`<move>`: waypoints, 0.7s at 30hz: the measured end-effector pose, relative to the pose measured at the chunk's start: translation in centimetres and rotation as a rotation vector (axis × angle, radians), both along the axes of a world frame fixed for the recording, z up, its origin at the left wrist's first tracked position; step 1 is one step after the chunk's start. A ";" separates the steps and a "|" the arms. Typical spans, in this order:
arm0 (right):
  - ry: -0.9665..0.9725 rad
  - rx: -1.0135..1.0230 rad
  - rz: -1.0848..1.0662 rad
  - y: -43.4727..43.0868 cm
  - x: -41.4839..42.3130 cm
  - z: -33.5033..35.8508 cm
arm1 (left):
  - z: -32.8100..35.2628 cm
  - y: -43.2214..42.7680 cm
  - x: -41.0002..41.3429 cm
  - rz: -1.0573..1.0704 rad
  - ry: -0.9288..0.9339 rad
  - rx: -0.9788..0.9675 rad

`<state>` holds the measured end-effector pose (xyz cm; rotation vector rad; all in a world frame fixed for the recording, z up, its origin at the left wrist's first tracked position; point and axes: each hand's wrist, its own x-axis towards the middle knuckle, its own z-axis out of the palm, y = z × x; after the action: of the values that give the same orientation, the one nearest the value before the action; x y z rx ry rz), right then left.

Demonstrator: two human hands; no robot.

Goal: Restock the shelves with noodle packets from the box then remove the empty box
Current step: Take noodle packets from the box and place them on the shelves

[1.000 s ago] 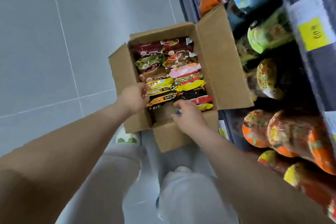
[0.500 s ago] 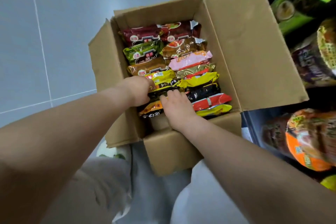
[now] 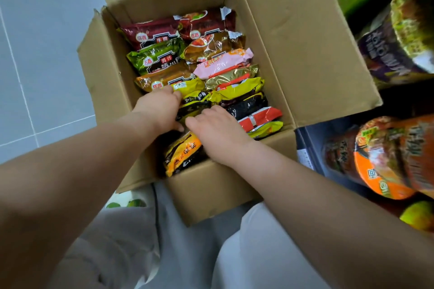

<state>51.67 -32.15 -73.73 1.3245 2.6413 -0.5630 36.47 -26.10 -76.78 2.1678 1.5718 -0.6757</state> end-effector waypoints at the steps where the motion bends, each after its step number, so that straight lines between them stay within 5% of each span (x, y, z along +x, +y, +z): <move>1: 0.018 0.011 -0.012 -0.3 0.5 0.5 | -0.1 -0.1 0.2 0.009 0.001 0.006; 13: 0.056 -0.117 -0.210 -0.4 1.5 2.4 | 3.4 1.3 0.0 0.177 -0.131 0.086; 21: 0.017 -0.097 -0.402 1.4 0.2 14.8 | 15.9 2.5 -3.4 0.219 -0.220 0.141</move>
<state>51.86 -30.76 -58.92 1.8366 2.3301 -0.7401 33.09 -23.63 -60.93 2.0427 1.7456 -0.2564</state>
